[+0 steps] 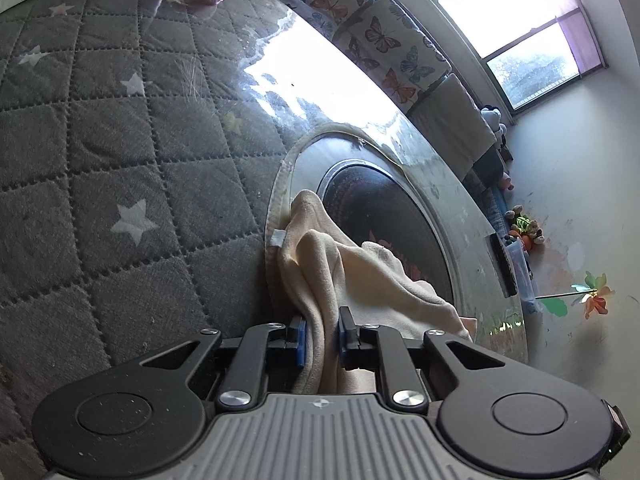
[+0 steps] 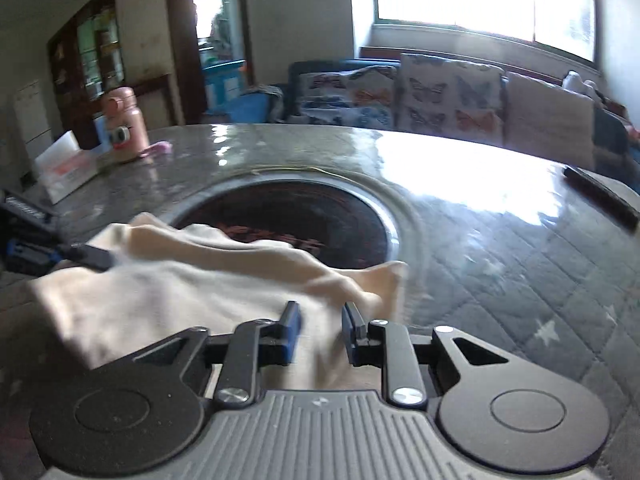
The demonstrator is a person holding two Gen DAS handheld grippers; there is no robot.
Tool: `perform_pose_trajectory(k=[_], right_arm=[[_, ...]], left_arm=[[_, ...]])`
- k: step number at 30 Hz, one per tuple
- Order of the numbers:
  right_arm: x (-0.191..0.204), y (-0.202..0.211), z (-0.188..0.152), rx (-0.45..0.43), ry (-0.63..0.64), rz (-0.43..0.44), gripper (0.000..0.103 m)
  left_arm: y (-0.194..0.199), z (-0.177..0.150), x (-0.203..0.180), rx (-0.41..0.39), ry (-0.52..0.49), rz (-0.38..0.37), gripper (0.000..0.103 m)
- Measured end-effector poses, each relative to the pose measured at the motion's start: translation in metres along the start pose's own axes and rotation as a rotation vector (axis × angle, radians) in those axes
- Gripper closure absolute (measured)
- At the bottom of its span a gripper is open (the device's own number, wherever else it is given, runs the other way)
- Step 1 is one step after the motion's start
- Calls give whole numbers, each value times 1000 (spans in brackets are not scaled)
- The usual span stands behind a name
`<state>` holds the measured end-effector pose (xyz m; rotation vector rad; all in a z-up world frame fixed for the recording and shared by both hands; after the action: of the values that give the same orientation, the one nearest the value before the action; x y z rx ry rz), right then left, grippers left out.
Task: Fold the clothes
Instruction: 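Grasp the folded shirt edge with both grippers, then lift the shirt edge with both grippers and fold it over the shirt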
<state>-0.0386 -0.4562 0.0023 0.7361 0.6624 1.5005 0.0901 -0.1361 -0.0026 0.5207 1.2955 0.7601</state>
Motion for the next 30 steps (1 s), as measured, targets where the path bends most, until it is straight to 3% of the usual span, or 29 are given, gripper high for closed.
perform_pose_trajectory(k=[3, 8, 9, 14, 16, 18, 21, 30], right_arm=[[-9, -3, 0, -27, -9, -52, 79], [-25, -9, -1, -6, -60, -65, 74], [-27, -11, 0, -5, -75, -53, 70], [-34, -19, 2, 1, -141, 4, 69], [-33, -20, 3, 1, -147, 15, 71], [-33, -20, 3, 2, -152, 26, 83], [-32, -20, 5, -1, -158, 34, 93], [-10, 3, 21, -58, -114, 43, 95]], left_arm=[[0, 0, -1, -2, -11, 7, 87], [0, -1, -3, -7, -31, 18, 87], [0, -1, -4, -7, -33, 19, 87], [0, -2, -5, -11, -46, 23, 87], [0, -2, -6, -15, -55, 26, 87], [0, -3, -7, -19, -64, 27, 87], [2, -4, -9, -30, -79, 26, 88], [34, -7, -12, -104, -123, 12, 89]])
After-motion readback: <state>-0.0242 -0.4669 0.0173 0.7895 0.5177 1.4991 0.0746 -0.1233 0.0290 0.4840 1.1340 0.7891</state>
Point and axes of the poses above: each gripper's, at about its wrist camera, not at the fingertips, and y roughly against the way its jaws point, x to its left, z to its top, the point moved 1 cm from there along -y, roughly the way its jaws point, and after that the axes turned 12 degrees about x, right-handed, at the moved point
